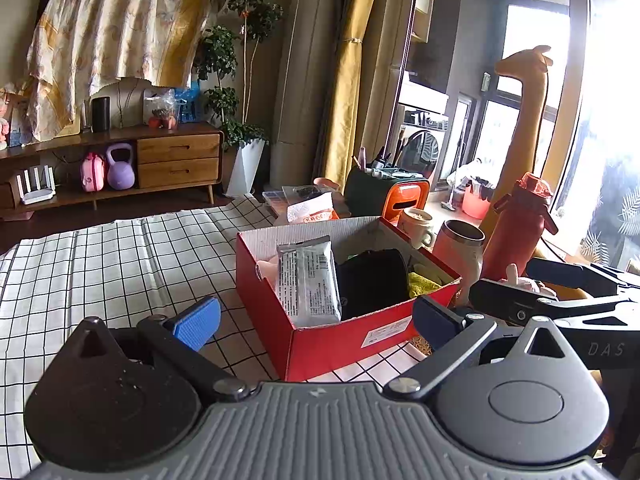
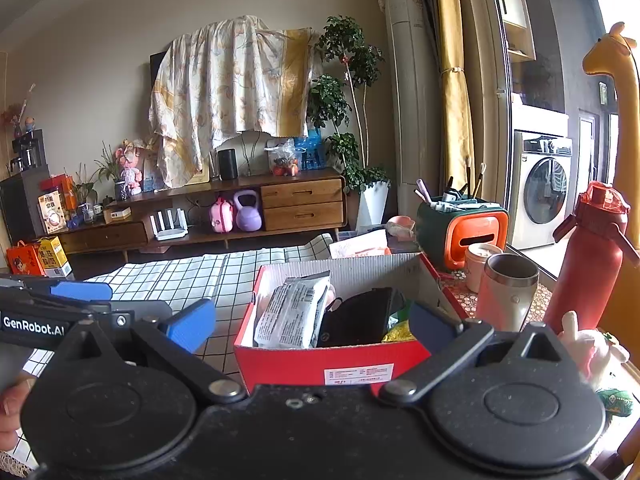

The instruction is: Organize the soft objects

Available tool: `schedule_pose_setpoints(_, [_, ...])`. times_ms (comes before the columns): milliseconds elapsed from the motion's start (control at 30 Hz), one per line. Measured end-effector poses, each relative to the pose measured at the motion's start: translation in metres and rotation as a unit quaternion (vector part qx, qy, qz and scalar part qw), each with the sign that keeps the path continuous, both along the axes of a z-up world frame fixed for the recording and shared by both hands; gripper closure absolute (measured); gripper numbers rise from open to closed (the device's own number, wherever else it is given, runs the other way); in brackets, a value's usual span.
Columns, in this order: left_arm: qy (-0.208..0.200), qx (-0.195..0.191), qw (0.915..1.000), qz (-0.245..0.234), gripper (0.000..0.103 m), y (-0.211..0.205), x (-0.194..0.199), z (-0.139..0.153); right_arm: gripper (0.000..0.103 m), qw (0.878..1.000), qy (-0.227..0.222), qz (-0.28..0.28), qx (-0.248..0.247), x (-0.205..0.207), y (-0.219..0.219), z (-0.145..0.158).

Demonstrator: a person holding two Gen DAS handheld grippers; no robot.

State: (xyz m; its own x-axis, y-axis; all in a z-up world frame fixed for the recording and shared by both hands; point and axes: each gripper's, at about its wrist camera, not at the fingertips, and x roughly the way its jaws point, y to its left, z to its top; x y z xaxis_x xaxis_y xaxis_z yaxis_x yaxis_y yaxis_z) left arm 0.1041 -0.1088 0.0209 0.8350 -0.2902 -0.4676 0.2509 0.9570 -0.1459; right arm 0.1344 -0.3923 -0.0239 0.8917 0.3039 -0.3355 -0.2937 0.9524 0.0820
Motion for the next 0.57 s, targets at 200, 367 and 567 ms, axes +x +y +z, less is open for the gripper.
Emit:
schedule_pose_setpoints(200, [0.004,-0.006,1.0,-0.003,0.0,0.0014,-0.0007,-0.0021,0.0,1.0,0.003,0.002,0.0,-0.0011,0.0008,-0.0021])
schedule_pose_setpoints(367, [0.004,-0.013,0.9999,-0.004,0.0,0.0033,-0.0024,-0.0037,0.0,1.0,0.003,0.007,0.0,-0.0018,0.0045,-0.0029])
schedule_pose_setpoints(567, [0.001,-0.003,1.0,0.001,0.0,0.0029,-0.0045,-0.0021,0.0,1.0,0.004,0.007,-0.001,-0.0031,0.0066,-0.0024])
